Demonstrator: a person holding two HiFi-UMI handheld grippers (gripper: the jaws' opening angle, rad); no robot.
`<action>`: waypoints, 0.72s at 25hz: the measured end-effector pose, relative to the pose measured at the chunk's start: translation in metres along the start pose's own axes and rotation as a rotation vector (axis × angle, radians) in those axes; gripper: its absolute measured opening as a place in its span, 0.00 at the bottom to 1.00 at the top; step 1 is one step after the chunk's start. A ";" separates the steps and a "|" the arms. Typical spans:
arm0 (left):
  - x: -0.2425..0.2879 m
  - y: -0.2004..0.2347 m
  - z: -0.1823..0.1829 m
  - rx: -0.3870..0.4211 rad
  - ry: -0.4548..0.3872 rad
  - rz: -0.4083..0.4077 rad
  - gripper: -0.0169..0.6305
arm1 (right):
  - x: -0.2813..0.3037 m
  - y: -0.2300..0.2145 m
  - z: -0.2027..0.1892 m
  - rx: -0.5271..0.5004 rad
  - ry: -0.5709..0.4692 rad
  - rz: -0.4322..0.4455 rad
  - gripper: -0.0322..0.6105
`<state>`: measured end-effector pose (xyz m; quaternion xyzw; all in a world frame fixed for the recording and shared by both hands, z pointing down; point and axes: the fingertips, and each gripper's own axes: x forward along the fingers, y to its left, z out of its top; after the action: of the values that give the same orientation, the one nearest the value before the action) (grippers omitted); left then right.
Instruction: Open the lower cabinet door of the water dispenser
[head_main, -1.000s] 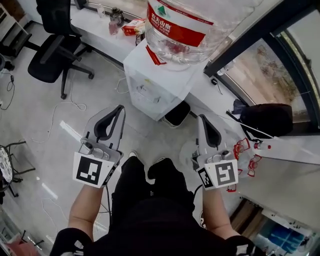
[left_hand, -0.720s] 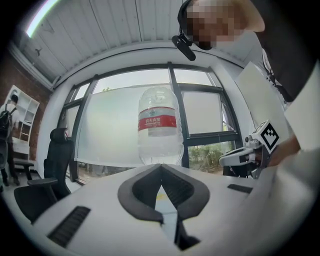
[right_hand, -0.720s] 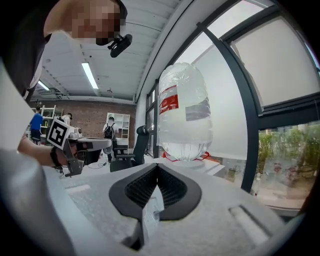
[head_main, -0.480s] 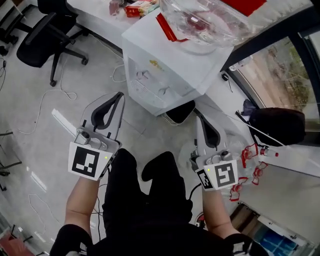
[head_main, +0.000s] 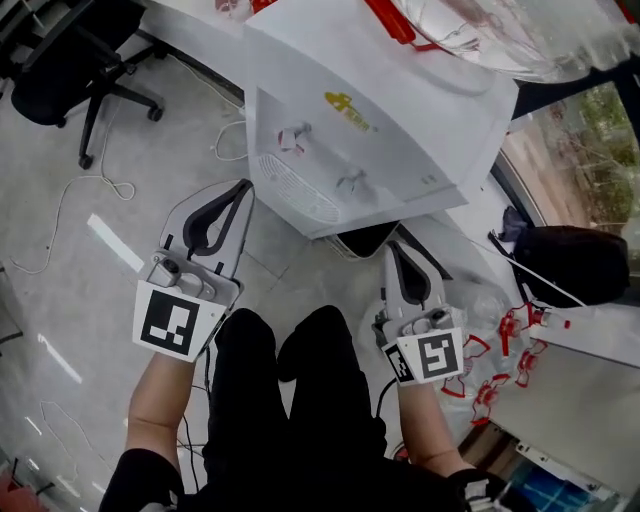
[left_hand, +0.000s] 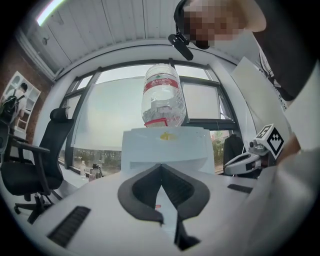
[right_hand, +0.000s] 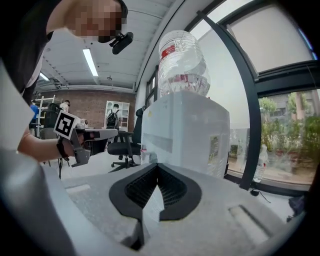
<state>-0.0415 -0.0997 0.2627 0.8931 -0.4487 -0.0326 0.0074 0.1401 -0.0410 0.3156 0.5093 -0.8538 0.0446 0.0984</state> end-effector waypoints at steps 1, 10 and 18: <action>0.001 0.002 -0.011 0.003 0.002 -0.007 0.04 | 0.006 0.000 -0.011 -0.002 -0.005 -0.006 0.06; 0.028 0.019 -0.117 0.024 -0.017 -0.050 0.04 | 0.047 -0.008 -0.105 -0.047 -0.030 -0.032 0.06; 0.040 0.023 -0.179 0.028 -0.069 -0.092 0.04 | 0.061 -0.018 -0.180 -0.103 -0.048 -0.086 0.06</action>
<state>-0.0243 -0.1485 0.4405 0.9111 -0.4076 -0.0573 -0.0220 0.1503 -0.0702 0.5042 0.5408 -0.8343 -0.0158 0.1057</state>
